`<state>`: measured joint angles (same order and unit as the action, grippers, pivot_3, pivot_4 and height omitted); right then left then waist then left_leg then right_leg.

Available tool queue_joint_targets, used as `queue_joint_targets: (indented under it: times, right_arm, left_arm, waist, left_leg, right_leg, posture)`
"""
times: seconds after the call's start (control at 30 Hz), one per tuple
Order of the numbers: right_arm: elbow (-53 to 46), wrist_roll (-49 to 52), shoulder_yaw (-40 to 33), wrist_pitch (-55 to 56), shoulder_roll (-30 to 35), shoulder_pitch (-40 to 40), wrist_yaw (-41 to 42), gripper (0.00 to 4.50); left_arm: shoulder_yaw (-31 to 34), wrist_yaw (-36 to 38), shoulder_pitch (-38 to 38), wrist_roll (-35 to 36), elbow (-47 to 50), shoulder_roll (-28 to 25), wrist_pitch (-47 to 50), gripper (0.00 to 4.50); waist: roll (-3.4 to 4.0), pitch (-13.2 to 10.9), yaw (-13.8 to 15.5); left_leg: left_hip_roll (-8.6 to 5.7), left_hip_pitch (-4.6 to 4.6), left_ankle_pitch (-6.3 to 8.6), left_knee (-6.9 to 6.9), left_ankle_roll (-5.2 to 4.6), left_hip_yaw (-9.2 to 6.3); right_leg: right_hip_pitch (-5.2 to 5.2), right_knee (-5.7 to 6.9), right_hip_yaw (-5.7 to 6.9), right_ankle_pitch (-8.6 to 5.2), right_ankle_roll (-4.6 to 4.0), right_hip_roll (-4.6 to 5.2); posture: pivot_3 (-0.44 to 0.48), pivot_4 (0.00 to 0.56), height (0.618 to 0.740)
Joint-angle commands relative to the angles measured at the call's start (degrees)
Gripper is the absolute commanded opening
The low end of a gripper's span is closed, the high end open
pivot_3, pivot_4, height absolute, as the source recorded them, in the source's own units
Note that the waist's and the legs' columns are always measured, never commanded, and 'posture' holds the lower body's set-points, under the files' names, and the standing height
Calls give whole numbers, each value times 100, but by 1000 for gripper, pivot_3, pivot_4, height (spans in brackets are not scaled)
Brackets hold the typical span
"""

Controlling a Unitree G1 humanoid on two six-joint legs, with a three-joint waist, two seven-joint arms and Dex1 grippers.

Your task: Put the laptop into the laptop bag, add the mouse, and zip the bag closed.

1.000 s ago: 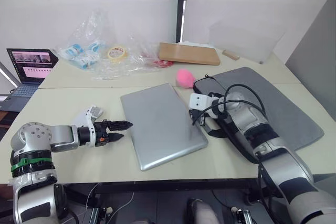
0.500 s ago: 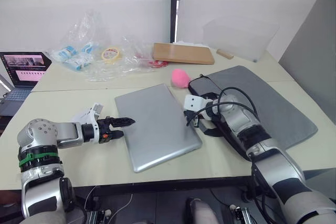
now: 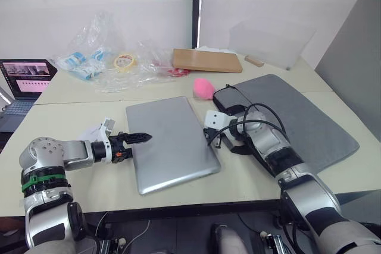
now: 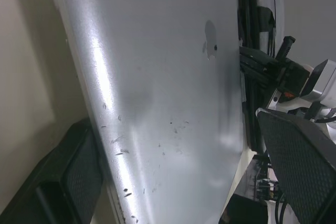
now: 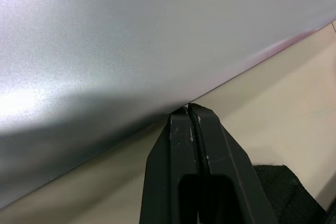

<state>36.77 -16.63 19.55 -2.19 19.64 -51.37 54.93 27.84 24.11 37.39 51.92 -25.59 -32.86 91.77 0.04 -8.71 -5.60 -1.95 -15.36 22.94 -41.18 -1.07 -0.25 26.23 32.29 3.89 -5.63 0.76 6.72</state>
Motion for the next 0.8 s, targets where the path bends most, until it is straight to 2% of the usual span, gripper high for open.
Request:
queue_joint_targets:
  times: [0.03, 0.4, 0.5, 0.8]
  right_arm:
    - [-316, 226, 122, 127, -307, -17, 172, 19]
    - [-586, 232, 99, -10, -241, 179, 205, 19]
    - [-567, 219, 88, 6, -201, 178, 202, 0]
    - [-592, 217, 96, -1, -210, 235, 193, 0]
  left_arm:
    - [-119, 231, -23, 248, 113, 138, 73, 4500]
    - [-98, 458, -104, 120, 382, 223, 67, 4500]
    - [-90, 502, -151, 147, 430, 173, 71, 3677]
    - [-233, 523, -278, 617, 383, -111, 73, 725]
  waist:
    - [0, 0, -2]
    - [0, 0, -9]
    - [0, 0, -17]
    - [-1, 0, -10]
  left_leg:
    - [0, 0, 0, 1, 0, 0]
    - [2, 1, 0, 17, 1, 2]
    - [3, 0, 1, 18, 1, 2]
    - [10, -1, 3, 19, 5, 2]
  right_leg:
    - [0, -1, 0, 0, 0, 0]
    - [3, -10, 0, -1, -2, -5]
    - [5, -11, 0, -2, -2, -6]
    - [7, -11, 1, -5, -7, -12]
  posture:
    - [0, 150, 740]
    - [0, 150, 740]
    - [0, 150, 740]
    - [0, 150, 740]
